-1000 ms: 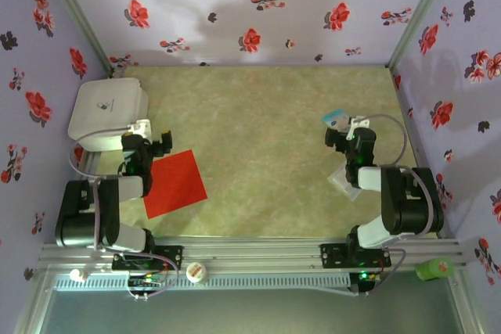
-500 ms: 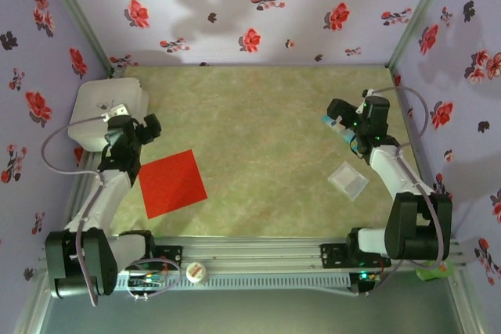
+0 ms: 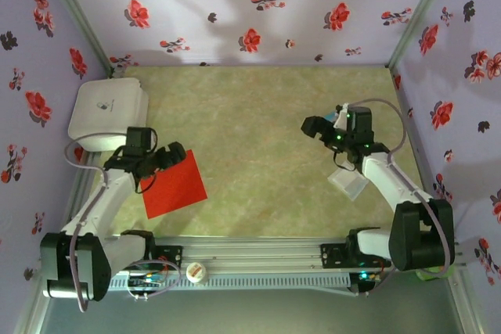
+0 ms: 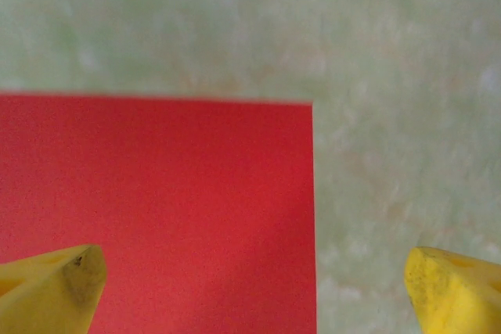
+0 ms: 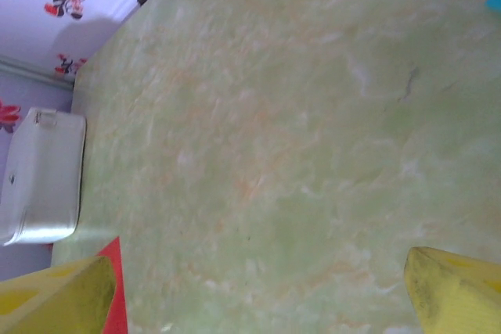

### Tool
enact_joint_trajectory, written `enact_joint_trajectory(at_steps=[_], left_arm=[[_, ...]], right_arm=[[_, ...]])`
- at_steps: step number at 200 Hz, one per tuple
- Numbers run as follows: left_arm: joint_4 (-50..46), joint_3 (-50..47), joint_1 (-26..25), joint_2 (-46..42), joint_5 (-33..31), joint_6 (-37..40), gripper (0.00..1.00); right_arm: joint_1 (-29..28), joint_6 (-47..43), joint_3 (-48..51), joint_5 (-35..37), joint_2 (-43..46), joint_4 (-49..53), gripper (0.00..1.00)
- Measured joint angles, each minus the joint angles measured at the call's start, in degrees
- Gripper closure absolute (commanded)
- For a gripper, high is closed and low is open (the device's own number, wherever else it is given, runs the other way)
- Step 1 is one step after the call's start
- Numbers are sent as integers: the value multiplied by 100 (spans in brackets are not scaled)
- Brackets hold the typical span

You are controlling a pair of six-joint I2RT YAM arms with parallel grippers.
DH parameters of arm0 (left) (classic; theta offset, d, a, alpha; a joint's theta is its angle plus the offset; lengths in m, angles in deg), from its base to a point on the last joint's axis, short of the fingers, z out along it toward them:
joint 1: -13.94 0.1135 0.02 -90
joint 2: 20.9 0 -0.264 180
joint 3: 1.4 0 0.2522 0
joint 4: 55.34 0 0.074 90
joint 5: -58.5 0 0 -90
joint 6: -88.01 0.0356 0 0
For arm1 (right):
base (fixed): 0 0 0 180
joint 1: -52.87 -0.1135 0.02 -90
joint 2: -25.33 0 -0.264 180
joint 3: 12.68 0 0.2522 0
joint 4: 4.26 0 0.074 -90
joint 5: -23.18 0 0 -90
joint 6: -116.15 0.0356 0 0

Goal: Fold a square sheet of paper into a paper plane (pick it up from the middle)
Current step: Move the square sheet of paper to the center of the table.

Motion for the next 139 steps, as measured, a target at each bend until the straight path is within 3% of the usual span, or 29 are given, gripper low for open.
enact_joint_trajectory(at_steps=[26,56,139], left_arm=[[-304,20,-358,210,-129,-195,0],[-428,59,-428,557,-214,-382,0],[-391,127,-761,1429,-260,-507,0]], right_arm=[[-282,90,125,-13,2,-4,5],[-509,186,162,-9,-9,-15,4],[-643,319,168,15,-192,-153,3]])
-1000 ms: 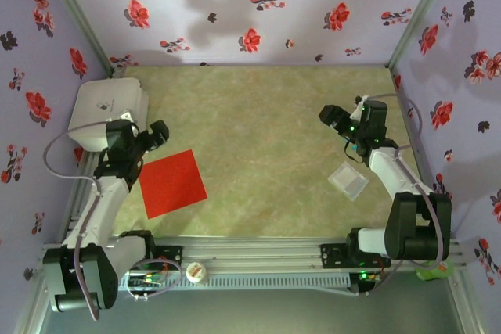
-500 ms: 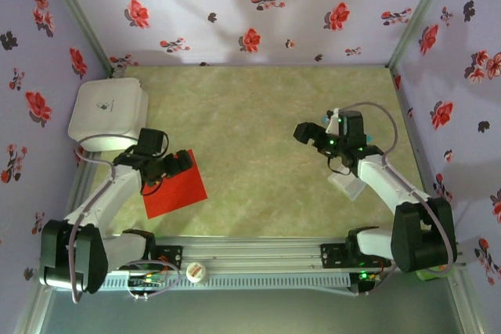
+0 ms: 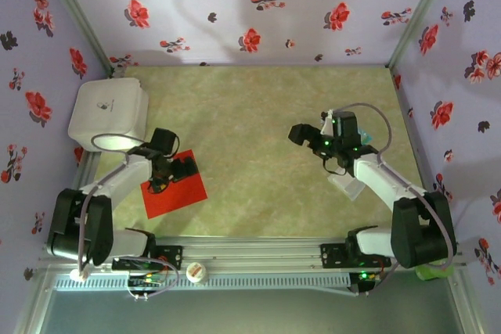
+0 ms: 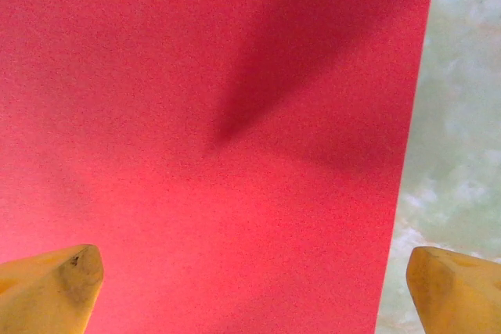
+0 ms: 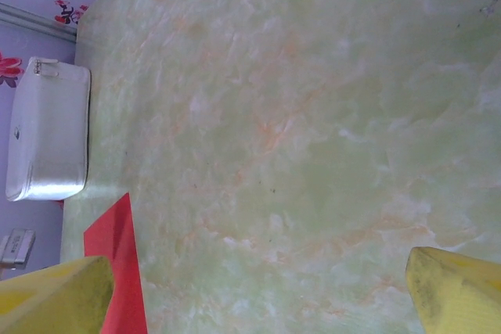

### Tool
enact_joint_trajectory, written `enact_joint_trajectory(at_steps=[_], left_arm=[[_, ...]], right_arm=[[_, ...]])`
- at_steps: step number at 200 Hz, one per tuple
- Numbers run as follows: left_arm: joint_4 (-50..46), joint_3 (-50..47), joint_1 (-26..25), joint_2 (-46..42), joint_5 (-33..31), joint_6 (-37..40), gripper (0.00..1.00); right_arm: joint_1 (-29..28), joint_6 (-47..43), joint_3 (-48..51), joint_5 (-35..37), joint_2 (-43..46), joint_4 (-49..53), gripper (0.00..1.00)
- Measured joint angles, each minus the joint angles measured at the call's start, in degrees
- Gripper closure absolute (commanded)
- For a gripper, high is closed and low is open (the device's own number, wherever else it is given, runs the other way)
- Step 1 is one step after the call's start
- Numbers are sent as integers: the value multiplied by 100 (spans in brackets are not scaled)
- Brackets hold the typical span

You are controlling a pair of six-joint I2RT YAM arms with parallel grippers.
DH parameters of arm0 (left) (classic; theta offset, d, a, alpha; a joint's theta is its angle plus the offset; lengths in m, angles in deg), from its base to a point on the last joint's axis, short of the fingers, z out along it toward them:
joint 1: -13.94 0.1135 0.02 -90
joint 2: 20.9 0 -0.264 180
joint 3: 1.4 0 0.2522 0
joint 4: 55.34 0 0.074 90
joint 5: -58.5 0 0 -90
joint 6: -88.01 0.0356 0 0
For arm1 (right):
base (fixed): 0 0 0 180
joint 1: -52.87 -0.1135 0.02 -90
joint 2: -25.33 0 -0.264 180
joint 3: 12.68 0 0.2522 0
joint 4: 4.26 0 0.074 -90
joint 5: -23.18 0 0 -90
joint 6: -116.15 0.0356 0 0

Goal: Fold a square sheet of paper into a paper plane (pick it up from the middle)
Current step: Move the square sheet of paper to the center of the table.

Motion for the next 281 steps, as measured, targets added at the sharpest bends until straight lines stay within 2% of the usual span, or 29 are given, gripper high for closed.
enact_joint_trajectory(at_steps=[62,123,160,189,216,240,281], left_arm=[[46,332,-575,765,-243,4,0],[72,1220,-1491,1663,-341,31,0],[92,2087,-2076,2358,-374,118,0],[76,2608,-2382,2428,-560,162,0],[44,2669,-2387,2162,-898,114,1],[0,2590,-2131,1882,-1088,-2,3],[-256,2415,-1738,1930,-1285,-129,5]], right_arm=[[-50,101,13,61,-2,-22,1],[-59,101,181,269,107,31,1],[-59,81,188,835,361,463,1],[-59,79,201,1281,664,719,1],[-59,79,203,1412,811,756,1],[-59,79,203,1381,820,756,1],[-59,83,203,1185,817,737,1]])
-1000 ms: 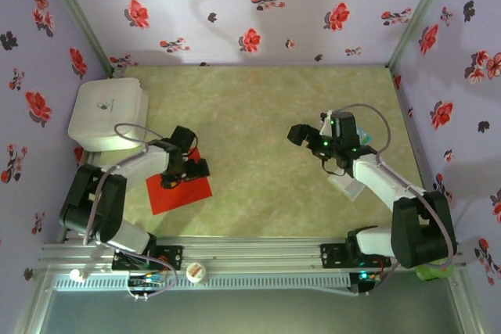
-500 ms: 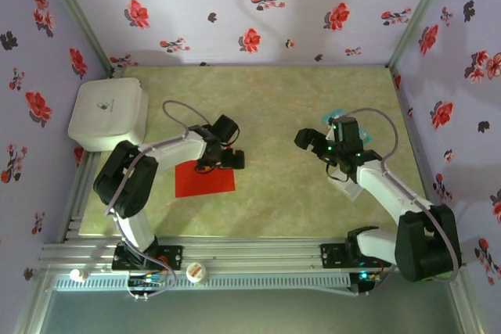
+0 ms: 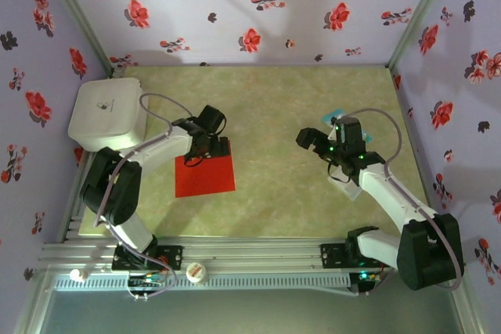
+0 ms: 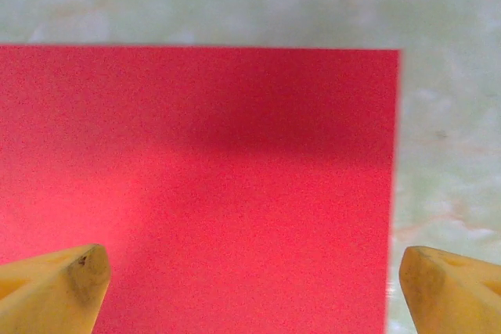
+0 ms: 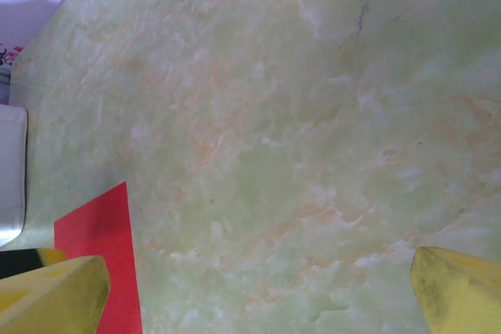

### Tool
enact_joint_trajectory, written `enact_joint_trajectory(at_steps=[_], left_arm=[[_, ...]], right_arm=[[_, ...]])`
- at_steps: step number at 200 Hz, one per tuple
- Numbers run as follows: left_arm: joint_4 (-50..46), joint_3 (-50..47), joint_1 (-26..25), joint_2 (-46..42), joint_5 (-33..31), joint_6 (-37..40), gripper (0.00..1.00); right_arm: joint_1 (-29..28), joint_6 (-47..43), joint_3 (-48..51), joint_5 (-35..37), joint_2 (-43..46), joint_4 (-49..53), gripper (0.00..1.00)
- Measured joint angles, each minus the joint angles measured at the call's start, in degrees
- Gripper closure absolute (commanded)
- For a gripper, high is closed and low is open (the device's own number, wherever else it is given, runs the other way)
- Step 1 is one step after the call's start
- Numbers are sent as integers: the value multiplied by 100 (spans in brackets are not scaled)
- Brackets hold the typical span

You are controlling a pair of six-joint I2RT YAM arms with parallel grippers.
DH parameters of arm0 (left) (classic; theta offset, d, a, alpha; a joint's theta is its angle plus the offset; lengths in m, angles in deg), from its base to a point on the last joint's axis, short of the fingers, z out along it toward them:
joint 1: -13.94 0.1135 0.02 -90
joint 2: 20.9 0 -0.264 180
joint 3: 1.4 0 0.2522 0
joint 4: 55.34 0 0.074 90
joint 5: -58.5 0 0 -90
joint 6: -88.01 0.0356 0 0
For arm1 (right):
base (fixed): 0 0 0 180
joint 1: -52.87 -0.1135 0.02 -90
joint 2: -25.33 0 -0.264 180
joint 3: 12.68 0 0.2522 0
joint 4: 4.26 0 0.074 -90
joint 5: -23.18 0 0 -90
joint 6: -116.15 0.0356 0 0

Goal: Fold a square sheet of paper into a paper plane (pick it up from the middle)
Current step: Move the square sheet of paper to the center of the table.

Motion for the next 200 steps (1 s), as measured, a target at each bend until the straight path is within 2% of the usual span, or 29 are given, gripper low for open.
enact_joint_trajectory(at_steps=[103,155,200], left_arm=[[-192,63,-133,831,-98,-125,5],[-192,577,-527,1250,-144,-125,4],[-57,909,-907,1515,61,-210,4]], right_arm=[[0,63,0,-164,-66,-168,1],[0,153,0,-151,-133,-177,1],[0,212,55,35,-146,-111,1]])
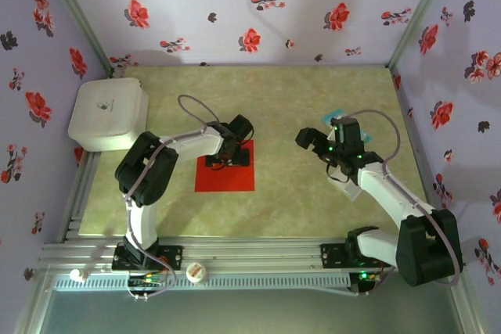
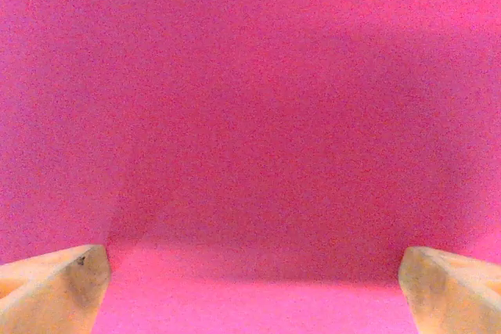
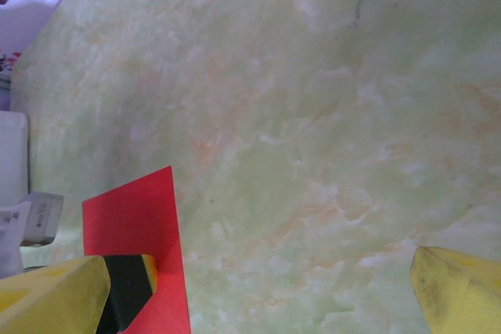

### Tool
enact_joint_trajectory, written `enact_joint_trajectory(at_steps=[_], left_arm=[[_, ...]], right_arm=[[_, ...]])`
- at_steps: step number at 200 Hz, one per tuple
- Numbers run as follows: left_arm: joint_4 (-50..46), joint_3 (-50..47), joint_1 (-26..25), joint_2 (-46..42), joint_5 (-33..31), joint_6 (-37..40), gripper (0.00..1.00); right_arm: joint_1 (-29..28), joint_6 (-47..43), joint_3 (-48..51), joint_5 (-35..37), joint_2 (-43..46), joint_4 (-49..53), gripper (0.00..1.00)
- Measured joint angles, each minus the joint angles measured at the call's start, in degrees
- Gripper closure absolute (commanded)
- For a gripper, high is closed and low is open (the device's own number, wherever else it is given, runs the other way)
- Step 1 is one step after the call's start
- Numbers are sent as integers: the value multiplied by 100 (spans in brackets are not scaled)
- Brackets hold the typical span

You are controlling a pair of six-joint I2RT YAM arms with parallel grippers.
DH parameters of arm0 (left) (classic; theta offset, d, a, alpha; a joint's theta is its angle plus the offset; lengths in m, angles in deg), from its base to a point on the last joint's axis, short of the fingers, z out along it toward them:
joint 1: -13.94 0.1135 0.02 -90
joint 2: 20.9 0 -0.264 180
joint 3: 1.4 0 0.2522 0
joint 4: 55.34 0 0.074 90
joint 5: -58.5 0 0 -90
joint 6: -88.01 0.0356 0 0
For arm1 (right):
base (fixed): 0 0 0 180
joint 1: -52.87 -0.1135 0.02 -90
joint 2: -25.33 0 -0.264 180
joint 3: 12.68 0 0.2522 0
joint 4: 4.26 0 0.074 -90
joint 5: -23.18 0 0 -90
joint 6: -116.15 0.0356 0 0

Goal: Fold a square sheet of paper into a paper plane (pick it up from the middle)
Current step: Move the square sheet of paper to the center of the table.

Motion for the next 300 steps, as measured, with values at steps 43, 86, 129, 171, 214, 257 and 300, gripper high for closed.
enact_joint_trajectory(at_steps=[43,86,129,171,214,257,300], left_arm=[[-39,63,-87,-4,-26,-129,0],[-289,63,-46,-417,-472,-201,0],[-251,33,11,-789,-553,-236,0],[-164,-70,63,-809,-420,-258,0],[-7,-179,92,-807,-350,-304,2],[7,-177,92,-772,-188,-385,0],[-129,59,90,-433,15,-433,3]], right_arm=[[0,-4,0,173,0,173,1],[0,-7,0,72,2,173,1],[0,-13,0,-173,0,170,1],[0,-22,0,-389,-50,168,1],[0,-22,0,-479,-129,166,1],[-2,-7,0,-492,-195,168,1],[0,-2,-50,-492,-350,186,1]])
